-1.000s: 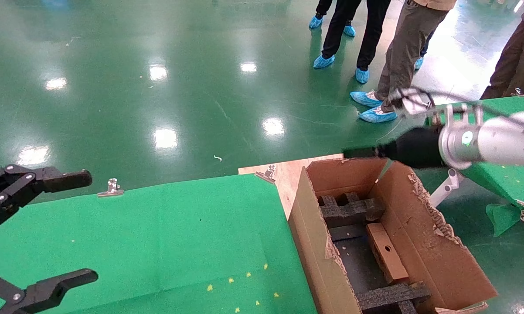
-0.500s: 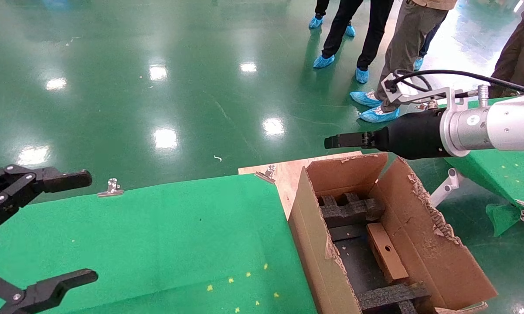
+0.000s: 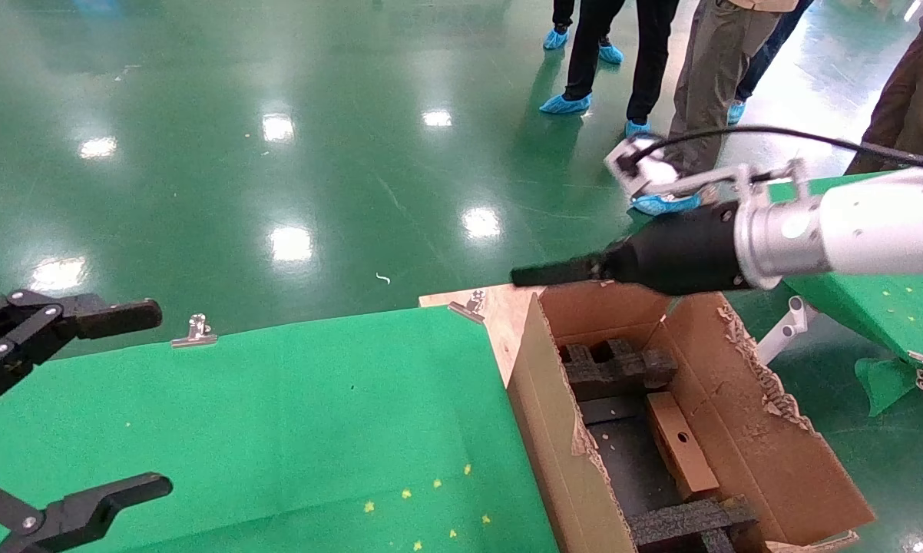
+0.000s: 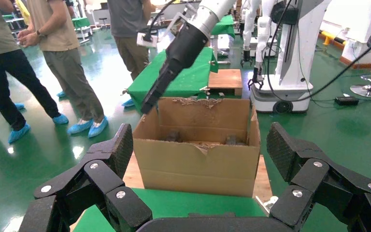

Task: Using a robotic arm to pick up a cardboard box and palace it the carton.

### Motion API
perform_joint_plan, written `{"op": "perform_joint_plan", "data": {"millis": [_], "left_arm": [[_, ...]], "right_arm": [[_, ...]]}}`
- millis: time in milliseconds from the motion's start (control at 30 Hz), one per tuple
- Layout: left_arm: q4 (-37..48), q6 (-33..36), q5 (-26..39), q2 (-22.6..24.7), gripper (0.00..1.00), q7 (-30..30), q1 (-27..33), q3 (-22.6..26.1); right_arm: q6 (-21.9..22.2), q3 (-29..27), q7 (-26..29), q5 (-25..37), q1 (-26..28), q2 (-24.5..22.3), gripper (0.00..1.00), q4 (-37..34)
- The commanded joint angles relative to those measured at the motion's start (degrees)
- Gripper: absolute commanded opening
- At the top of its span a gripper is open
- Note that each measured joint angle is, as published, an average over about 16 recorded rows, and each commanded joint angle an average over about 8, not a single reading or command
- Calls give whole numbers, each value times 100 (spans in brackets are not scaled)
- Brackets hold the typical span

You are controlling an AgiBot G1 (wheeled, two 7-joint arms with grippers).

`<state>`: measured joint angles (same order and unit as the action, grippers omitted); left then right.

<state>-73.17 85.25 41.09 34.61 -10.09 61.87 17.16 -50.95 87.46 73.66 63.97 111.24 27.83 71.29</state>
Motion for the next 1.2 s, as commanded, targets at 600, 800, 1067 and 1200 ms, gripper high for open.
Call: {"op": "perform_joint_plan", "data": {"millis": [600, 800, 1067, 1200], "left_arm": [[1, -2, -3, -2, 100, 3, 1, 5], [1, -2, -4, -2, 100, 3, 2, 7], [1, -3, -6, -3, 100, 4, 2, 9], [1, -4, -6, -4, 100, 5, 3, 10]], "right_arm": [[-1363, -2802, -2468, -867, -1949, 282, 100, 90], [-1792, -3684, -3244, -1140, -2562, 371, 100, 118], [-2363, -4860, -4280, -1504, -3380, 489, 100, 156], [-2651, -5452, -4802, -1687, -3791, 548, 100, 175]]}}
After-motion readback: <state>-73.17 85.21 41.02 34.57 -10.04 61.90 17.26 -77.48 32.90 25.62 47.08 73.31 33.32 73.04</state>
